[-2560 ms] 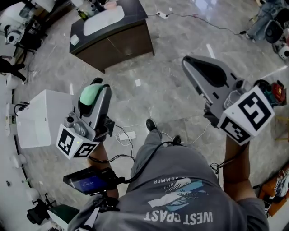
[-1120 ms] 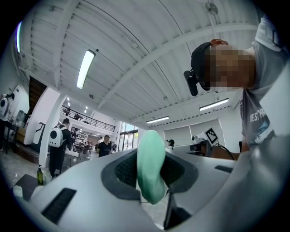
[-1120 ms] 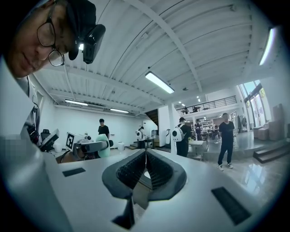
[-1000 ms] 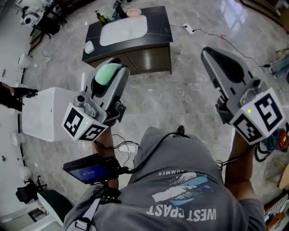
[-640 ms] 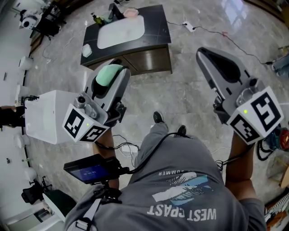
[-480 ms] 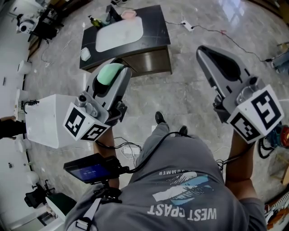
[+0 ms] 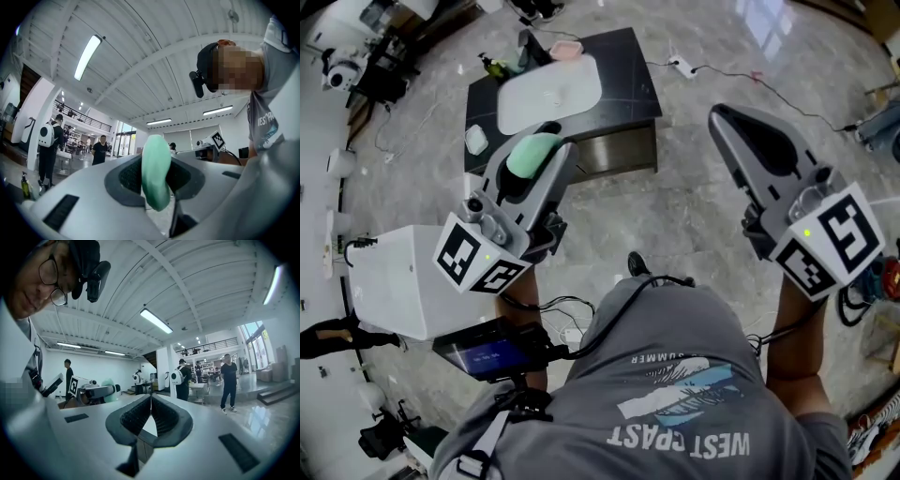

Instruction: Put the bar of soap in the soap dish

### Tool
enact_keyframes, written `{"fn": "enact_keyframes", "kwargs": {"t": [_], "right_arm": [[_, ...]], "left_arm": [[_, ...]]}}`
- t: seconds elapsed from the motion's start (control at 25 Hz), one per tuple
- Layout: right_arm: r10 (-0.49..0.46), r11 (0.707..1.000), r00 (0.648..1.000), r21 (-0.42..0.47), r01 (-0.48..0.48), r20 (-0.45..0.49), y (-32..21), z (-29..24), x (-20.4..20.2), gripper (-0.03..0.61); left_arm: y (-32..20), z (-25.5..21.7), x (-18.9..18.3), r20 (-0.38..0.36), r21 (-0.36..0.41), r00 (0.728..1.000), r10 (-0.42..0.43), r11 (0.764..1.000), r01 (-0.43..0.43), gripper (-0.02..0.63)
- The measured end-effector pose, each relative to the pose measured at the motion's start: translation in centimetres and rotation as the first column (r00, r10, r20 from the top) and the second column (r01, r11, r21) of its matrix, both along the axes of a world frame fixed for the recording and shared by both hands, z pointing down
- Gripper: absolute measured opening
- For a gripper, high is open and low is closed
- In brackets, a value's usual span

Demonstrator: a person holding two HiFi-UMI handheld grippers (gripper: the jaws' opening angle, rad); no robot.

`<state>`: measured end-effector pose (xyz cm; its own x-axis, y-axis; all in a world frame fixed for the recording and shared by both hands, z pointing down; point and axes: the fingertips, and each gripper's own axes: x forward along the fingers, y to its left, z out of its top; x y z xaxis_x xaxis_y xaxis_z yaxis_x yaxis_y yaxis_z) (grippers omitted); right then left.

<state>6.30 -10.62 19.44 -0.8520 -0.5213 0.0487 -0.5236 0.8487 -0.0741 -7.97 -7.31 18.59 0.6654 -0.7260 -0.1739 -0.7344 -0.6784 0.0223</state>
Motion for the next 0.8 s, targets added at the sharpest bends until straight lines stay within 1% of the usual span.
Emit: {"fn": "enact_keyframes", "kwargs": {"t": [0.28,0.44,0.6,0.8], "right_arm": [[0.052,0.999,0.998,0.014,-0.052,-0.022,-2.4,-0.4,-4.1,0.008],[0.040,0.999,0.998,0.017,-0.039,-0.038,-3.4,-0.2,-6.5,0.008],[0.023,1.000,0.999,0.015,-0.022,-0.048,-5.4,-0.2,-8.2,0.008],[-0.037,0.999,0.998,-0.002,0.037,-0.049,-8.8,0.1,-9.7,0.008]], "left_arm": [[-3.4,0.0,-4.2,-0.023,0.013,0.998,0.052,0.999,-0.051,0.113],[-4.8,0.1,-6.3,-0.029,0.026,0.998,0.052,0.998,-0.052,0.112],[-6.4,0.1,-8.3,-0.045,0.028,0.999,0.026,0.999,-0.025,0.112],[-8.8,0.5,-10.2,-0.044,0.004,0.998,-0.053,0.999,0.053,0.112]]}}
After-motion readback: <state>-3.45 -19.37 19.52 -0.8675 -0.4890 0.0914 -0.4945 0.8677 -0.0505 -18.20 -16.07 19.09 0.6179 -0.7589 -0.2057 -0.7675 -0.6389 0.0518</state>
